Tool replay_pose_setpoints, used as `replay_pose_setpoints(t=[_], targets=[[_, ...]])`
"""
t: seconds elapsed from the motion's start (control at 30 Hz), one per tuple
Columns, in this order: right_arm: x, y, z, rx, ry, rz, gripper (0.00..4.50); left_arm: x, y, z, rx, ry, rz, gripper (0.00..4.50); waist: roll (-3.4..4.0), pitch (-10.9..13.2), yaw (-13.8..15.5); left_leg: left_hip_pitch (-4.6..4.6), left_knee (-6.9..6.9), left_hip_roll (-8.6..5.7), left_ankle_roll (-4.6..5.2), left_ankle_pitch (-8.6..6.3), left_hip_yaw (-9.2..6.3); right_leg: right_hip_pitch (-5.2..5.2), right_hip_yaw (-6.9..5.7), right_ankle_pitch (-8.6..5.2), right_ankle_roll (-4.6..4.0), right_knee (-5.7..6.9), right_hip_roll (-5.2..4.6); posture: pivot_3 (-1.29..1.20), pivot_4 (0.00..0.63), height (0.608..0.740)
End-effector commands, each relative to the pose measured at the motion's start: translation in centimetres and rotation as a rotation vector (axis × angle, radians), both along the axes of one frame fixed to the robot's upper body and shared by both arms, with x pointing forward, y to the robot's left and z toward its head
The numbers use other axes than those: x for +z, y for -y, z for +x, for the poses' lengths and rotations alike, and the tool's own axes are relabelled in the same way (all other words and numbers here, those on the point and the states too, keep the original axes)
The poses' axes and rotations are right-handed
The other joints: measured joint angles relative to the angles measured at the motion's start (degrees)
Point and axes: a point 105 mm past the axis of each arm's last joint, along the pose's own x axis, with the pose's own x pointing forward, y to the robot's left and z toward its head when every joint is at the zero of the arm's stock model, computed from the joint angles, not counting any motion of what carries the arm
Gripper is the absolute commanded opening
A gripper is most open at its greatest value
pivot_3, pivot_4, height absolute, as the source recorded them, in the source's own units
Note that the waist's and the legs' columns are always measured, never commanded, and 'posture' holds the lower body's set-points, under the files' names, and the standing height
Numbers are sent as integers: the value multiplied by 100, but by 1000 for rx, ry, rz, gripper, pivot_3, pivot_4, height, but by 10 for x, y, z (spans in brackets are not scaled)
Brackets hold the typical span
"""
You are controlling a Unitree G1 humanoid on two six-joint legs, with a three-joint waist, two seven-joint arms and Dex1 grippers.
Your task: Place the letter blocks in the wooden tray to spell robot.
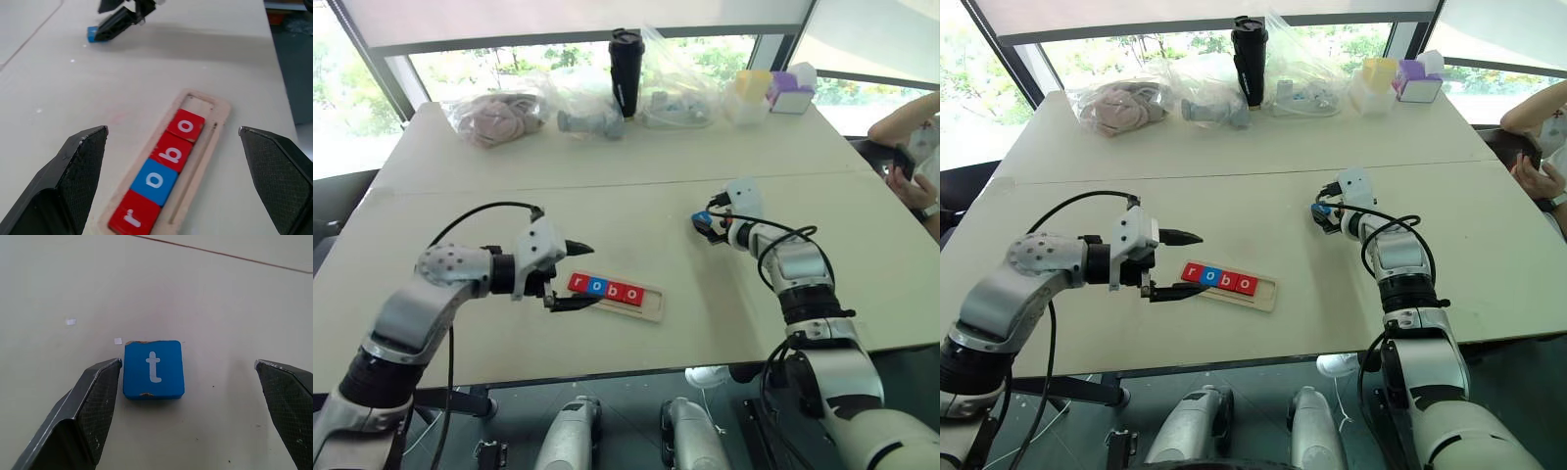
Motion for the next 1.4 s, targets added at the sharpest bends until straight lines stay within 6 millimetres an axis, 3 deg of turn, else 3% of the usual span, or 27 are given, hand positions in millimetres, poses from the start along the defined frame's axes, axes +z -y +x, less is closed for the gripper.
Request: replay_pose_setpoints(t=[0.03,0.27,0.37,0.5,0.53,0.63,0.73,0.8,0.97,1.07,1.17,1.4], targets=[[13,-8,7,10,40,37,4446,30,-10,15,82,98,-89,4500,0,0,3,0,0,0,0,0,0,0,0,1,2,0,0,0,150,740],[9,-17,9,35,35,26,4446,38,-14,25,146,135,-130,4500,0,0,-11,2,-1,0,0,0,-1,2,1,9,18,0,3,0,150,740],[8,-20,8,41,45,-2,3590,37,-13,25,146,134,-132,4500,0,0,-14,2,1,0,0,0,-1,2,1,10,17,2,4,0,150,740],[7,-22,6,43,45,-11,1531,34,-12,25,149,132,-133,4500,0,0,-4,3,0,1,0,0,-2,2,1,9,16,3,5,0,150,740],[7,-22,5,42,44,-12,1205,34,-12,25,149,131,-132,4500,0,0,2,3,1,1,0,0,-3,2,1,9,16,3,5,0,150,740],[14,-19,2,28,75,-34,1226,32,-10,25,147,129,-133,4500,0,0,12,2,1,1,0,0,-4,3,2,9,16,2,4,0,150,740],[45,8,-10,-109,180,-23,1226,35,-9,25,153,137,-154,4500,0,0,25,1,-1,2,0,0,-6,2,3,9,17,2,4,0,150,740],[50,18,-24,-210,192,13,1226,37,-8,23,150,129,-175,4500,0,0,26,-1,-3,4,0,0,-9,1,3,8,18,2,4,0,150,740],[26,-6,-93,-301,16,153,1226,26,0,6,93,53,-171,4500,-1,-6,6,1,-12,12,-1,-1,-24,-2,0,6,21,11,6,0,150,740],[22,-21,-118,-304,-54,203,1226,14,3,-4,40,14,-106,4500,9,-3,-9,3,-13,17,-1,-1,-20,-12,1,-4,3,21,7,0,150,740],[16,-31,-132,-304,-117,221,1226,8,6,-6,10,7,-74,4500,13,-4,28,3,-5,21,-6,-2,-22,-12,-1,2,-15,16,8,0,150,740],[-7,-37,-143,-308,-221,239,1226,2,12,-5,-15,4,-62,4500,19,-9,27,-15,-20,41,-25,-13,-2,-15,-23,14,-34,-38,-7,0,150,740]])
